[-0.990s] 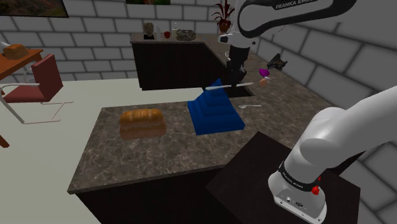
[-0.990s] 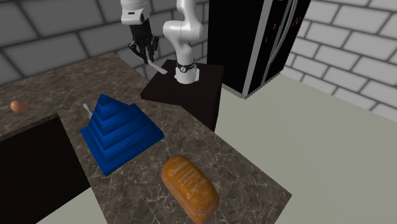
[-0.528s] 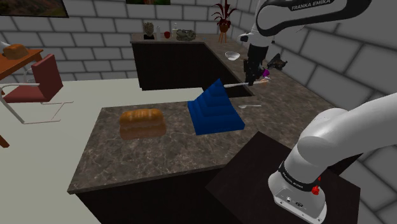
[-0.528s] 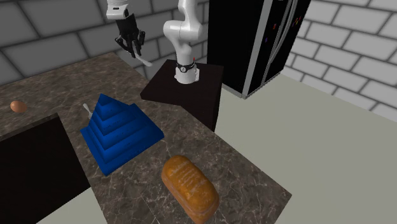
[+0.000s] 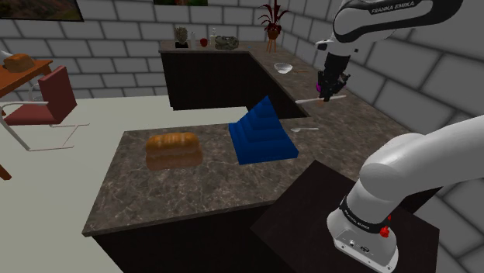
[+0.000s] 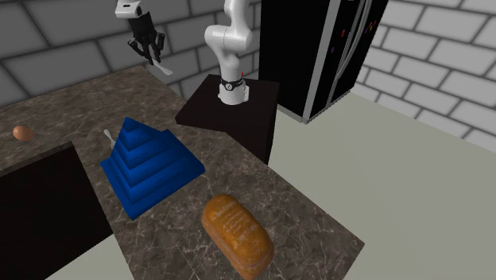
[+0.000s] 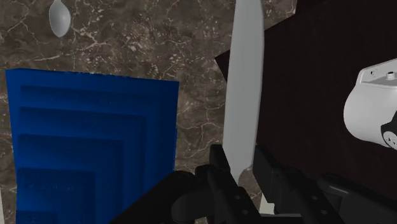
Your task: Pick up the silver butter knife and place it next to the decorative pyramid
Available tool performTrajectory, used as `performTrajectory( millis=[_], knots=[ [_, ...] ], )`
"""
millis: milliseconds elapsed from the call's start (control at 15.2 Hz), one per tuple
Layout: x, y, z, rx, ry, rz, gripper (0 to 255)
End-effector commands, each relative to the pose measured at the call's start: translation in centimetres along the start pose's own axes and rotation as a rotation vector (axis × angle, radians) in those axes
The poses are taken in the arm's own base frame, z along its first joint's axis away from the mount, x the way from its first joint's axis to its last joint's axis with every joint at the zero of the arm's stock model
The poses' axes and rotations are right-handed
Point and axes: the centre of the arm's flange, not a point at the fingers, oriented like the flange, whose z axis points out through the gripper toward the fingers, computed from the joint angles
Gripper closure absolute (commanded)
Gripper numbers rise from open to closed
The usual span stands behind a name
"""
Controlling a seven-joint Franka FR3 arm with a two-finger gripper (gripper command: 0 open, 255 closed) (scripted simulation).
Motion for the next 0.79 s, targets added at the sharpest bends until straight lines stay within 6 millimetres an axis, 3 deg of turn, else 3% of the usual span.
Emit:
performTrajectory(
  millis=[0,726],
  knots=[
    [-0.5,0.0,0.9,0.000,-0.001,-0.001,255],
    [-0.6,0.2,6.7,0.000,-0.001,-0.001,255]
  ],
)
